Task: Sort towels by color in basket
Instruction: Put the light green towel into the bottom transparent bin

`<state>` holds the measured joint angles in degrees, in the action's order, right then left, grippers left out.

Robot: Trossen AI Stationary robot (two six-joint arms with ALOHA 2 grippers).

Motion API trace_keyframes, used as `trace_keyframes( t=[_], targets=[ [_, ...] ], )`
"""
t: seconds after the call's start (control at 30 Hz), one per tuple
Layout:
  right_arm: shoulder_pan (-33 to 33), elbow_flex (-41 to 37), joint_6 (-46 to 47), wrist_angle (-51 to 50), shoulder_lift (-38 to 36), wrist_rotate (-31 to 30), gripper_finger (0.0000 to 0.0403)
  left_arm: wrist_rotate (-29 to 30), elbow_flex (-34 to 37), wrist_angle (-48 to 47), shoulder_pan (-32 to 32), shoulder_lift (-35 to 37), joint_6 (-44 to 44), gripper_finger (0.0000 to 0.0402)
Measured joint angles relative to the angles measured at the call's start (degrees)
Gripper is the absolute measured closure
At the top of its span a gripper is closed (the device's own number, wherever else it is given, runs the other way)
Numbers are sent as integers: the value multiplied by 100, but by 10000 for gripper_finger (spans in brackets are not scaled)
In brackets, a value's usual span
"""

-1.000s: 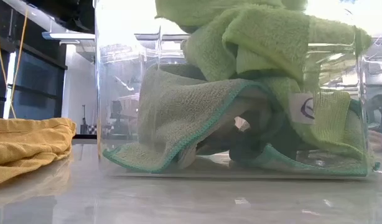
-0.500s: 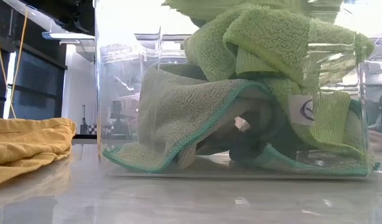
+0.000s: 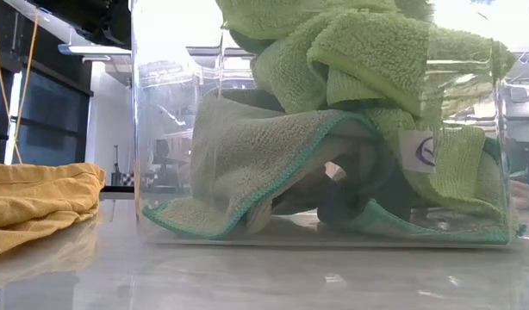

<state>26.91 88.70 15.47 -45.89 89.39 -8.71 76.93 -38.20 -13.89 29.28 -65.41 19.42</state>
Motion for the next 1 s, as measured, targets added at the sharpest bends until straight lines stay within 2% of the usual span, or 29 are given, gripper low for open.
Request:
trace_keyframes(
  t=[0.1,0.17,0.37,0.47,0.63,0.77,1.0],
  targets=[
    [-175,-337,-608,1041,154,241,284,-2,0,2,0,0,3,275],
    [-310,-496,-792,1362,335,251,284,-2,0,2,0,0,4,275],
    [-639,-698,-928,954,1020,713,284,-4,0,1,0,0,3,275],
    [-707,-773,-1167,814,1337,1153,284,-7,0,0,0,0,3,275],
    [-870,-784,-1443,1144,1563,2058,284,-7,0,-2,0,0,3,275],
    [-957,-795,-1679,1174,1529,2029,284,-9,-2,-4,0,0,3,275],
    [-808,-627,-1641,920,982,1424,284,-7,-4,-28,0,0,3,275]
  ],
)
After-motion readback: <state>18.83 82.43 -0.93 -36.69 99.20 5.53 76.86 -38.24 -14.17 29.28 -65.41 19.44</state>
